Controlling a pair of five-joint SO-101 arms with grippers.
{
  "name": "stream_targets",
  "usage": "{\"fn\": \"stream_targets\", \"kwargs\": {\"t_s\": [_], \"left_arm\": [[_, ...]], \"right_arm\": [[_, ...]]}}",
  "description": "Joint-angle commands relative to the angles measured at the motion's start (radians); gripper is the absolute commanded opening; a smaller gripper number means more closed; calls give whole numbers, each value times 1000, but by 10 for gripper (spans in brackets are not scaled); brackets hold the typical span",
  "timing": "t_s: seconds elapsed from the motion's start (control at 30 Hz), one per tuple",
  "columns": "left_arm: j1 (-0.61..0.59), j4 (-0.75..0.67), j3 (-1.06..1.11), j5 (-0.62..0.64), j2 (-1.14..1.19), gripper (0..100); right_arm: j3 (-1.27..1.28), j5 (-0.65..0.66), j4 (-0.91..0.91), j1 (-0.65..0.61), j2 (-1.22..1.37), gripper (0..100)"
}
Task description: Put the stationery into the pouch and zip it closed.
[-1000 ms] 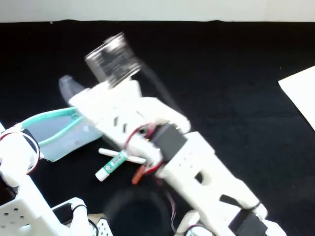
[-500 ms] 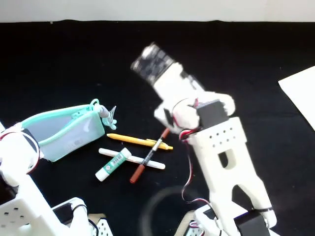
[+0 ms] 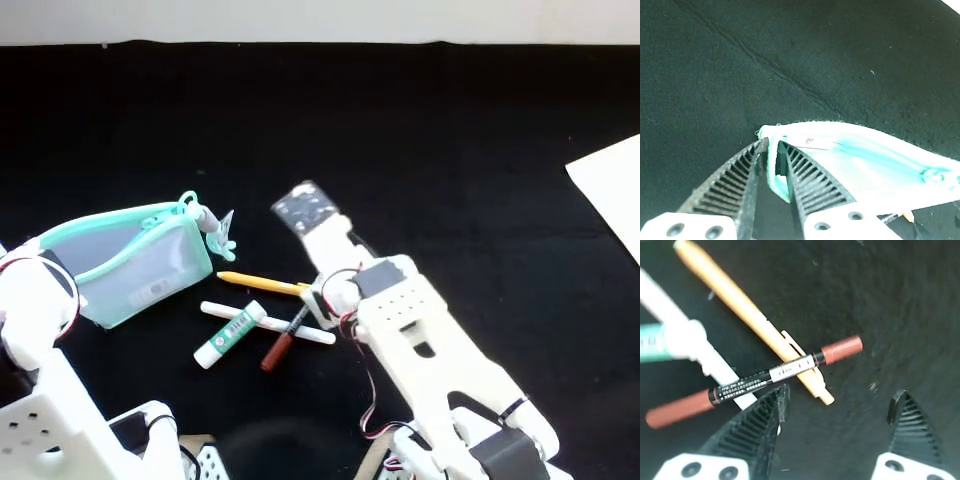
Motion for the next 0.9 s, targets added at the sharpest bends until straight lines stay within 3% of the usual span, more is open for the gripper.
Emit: {"fn": "stream_targets", "kwargs": {"t_s": [0.0,0.13,0.4,0.77,0.87], "left_arm": [[-13,2,18,11,10,6],[-13,3,18,11,7,6],[-13,2,18,11,5,6],[-13,-3,59,11,5,6],[-13,-3,74,11,4,6]], "right_arm": [[-5,-298,-30,-13,-25,313],[-10,-497,-31,-22,-24,313],[42,-690,-39,-113,-21,313],[194,-718,-263,-145,-21,304],[228,-718,-305,-145,-21,184]]}}
